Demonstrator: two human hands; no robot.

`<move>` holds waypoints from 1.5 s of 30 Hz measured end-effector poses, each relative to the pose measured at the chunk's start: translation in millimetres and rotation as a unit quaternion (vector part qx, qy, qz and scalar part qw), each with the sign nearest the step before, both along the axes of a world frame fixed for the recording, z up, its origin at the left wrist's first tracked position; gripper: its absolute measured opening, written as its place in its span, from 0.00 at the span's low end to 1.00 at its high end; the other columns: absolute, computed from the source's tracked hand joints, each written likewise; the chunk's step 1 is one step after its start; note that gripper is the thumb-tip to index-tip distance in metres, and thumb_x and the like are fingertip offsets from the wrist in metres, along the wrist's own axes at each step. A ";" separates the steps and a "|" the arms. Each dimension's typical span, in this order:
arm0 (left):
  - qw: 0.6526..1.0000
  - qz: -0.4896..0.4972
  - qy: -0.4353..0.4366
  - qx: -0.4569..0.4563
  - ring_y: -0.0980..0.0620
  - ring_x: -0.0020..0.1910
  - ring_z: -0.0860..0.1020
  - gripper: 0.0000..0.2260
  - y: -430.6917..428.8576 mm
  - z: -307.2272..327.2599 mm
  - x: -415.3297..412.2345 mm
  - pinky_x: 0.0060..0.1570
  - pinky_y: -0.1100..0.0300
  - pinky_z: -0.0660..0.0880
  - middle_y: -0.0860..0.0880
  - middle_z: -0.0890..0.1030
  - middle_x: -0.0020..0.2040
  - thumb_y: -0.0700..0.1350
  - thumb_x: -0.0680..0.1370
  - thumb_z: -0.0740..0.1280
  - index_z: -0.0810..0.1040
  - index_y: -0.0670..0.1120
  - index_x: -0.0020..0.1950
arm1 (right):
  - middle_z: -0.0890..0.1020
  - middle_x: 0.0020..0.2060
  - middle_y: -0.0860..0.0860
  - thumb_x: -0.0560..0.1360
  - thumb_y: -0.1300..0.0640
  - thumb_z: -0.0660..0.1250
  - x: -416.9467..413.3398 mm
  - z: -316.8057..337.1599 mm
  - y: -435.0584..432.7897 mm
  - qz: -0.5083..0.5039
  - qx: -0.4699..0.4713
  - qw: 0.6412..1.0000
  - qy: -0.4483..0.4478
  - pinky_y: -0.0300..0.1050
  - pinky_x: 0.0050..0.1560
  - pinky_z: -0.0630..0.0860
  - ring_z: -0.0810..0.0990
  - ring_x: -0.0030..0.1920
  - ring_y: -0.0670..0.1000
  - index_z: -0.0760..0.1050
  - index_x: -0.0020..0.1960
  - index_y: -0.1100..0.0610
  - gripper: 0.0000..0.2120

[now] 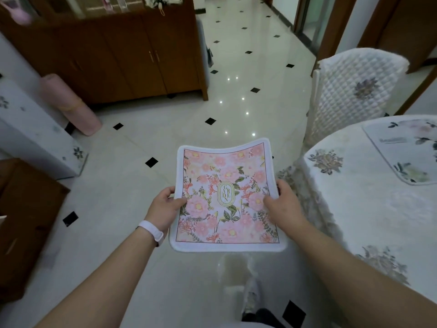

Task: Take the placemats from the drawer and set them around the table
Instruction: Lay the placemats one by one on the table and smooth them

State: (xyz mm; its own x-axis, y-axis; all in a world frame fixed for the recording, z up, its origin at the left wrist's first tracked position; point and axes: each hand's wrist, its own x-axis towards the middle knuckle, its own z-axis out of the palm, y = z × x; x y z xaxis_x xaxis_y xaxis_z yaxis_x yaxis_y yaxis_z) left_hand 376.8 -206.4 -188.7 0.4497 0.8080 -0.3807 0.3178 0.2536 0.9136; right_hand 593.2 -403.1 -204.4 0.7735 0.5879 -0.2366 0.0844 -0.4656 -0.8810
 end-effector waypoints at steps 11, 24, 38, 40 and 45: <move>0.999 -0.029 -0.027 0.014 0.42 0.41 0.84 0.08 80.9 7.5 115.2 0.42 0.46 0.81 0.44 0.85 0.46 0.37 0.77 0.67 0.76 0.49 0.52 | 0.81 0.45 0.40 0.74 0.58 0.65 104.4 10.6 61.6 -0.047 -0.006 0.999 -0.012 0.42 0.39 0.77 0.81 0.44 0.44 0.73 0.58 0.47 0.14; 0.994 -0.077 -0.069 -0.045 0.42 0.40 0.85 0.09 279.1 -34.9 222.5 0.36 0.50 0.80 0.45 0.86 0.44 0.37 0.77 0.67 0.77 0.48 0.54 | 0.81 0.43 0.46 0.75 0.63 0.63 188.4 16.9 244.1 -0.100 -0.068 0.992 -0.027 0.32 0.23 0.71 0.80 0.37 0.45 0.71 0.51 0.48 0.11; 0.983 -0.162 -0.075 -0.036 0.43 0.39 0.84 0.09 462.8 -14.9 357.7 0.36 0.50 0.80 0.45 0.86 0.43 0.37 0.76 0.68 0.76 0.47 0.54 | 0.80 0.41 0.48 0.74 0.63 0.64 285.6 46.9 394.2 -0.182 -0.067 0.979 -0.067 0.55 0.35 0.82 0.80 0.38 0.52 0.71 0.50 0.49 0.10; 0.983 -0.167 -0.063 -0.034 0.43 0.39 0.84 0.09 473.9 -18.5 381.2 0.36 0.50 0.80 0.46 0.86 0.42 0.38 0.76 0.68 0.76 0.48 0.54 | 0.81 0.43 0.48 0.74 0.63 0.65 307.5 40.5 403.4 -0.190 -0.061 0.978 -0.059 0.52 0.37 0.81 0.81 0.40 0.51 0.72 0.52 0.51 0.10; 0.983 -0.179 -0.035 -0.025 0.43 0.41 0.85 0.09 500.9 -27.9 448.4 0.38 0.48 0.81 0.46 0.86 0.44 0.38 0.76 0.67 0.76 0.48 0.54 | 0.80 0.43 0.46 0.74 0.62 0.65 372.7 15.2 430.6 -0.202 -0.050 0.978 -0.023 0.44 0.34 0.75 0.80 0.40 0.48 0.72 0.54 0.52 0.11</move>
State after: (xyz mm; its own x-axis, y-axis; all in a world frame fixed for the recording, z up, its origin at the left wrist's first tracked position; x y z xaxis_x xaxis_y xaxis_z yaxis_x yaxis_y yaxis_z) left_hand 825.2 294.5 -216.6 0.7287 0.5736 -0.3742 0.3323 0.1816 0.9255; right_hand 965.9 27.5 -189.2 0.9489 0.2076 -0.2376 -0.0863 -0.5535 -0.8284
